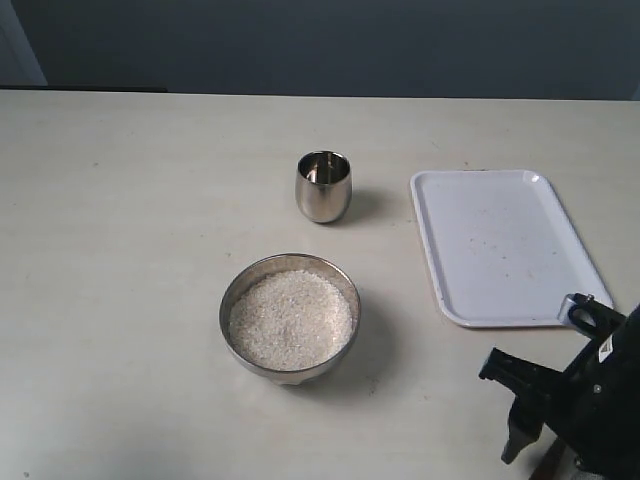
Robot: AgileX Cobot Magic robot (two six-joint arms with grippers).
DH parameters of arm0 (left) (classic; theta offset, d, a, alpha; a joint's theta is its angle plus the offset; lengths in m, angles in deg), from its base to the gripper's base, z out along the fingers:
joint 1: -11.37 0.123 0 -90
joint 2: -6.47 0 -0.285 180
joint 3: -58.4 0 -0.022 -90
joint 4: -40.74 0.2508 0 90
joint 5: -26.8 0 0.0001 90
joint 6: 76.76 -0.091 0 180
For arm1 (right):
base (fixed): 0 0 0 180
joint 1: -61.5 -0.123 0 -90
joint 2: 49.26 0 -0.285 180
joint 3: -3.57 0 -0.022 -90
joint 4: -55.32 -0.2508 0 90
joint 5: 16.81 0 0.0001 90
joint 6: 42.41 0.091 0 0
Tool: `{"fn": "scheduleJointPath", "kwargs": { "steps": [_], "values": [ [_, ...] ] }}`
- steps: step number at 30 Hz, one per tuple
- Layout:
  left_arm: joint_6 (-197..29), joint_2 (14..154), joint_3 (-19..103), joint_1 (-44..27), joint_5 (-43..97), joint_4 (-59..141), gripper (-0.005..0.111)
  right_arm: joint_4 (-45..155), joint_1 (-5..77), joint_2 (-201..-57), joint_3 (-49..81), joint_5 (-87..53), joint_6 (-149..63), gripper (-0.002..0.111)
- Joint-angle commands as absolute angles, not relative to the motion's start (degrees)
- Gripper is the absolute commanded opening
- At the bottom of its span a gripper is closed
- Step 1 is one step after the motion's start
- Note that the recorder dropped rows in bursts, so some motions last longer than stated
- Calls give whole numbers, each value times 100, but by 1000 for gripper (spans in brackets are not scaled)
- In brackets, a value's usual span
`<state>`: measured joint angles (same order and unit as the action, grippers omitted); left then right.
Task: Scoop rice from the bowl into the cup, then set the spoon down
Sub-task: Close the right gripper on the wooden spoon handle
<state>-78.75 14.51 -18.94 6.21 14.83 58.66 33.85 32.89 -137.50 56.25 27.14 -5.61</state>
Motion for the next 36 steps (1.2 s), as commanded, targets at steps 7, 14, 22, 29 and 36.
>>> {"fn": "scheduleJointPath", "kwargs": {
  "steps": [7,14,22,29,36],
  "values": [
    [-7839,1425,-1881,611,1522,5864,0,4177,3273,-13391,5655,2413,501,55],
    [-7839,1425,-1881,611,1497,5864,0,4372,3273,-13391,5655,2423,662,55],
    [-7839,1425,-1881,611,1497,5864,0,4129,3273,-13391,6035,2194,734,38],
    [-7839,1425,-1881,611,1497,5864,0,4045,3273,-13391,6053,1943,734,43],
    [-7839,1425,-1881,611,1497,5864,0,4073,3273,-13391,6053,1683,734,44]
  ]
}}
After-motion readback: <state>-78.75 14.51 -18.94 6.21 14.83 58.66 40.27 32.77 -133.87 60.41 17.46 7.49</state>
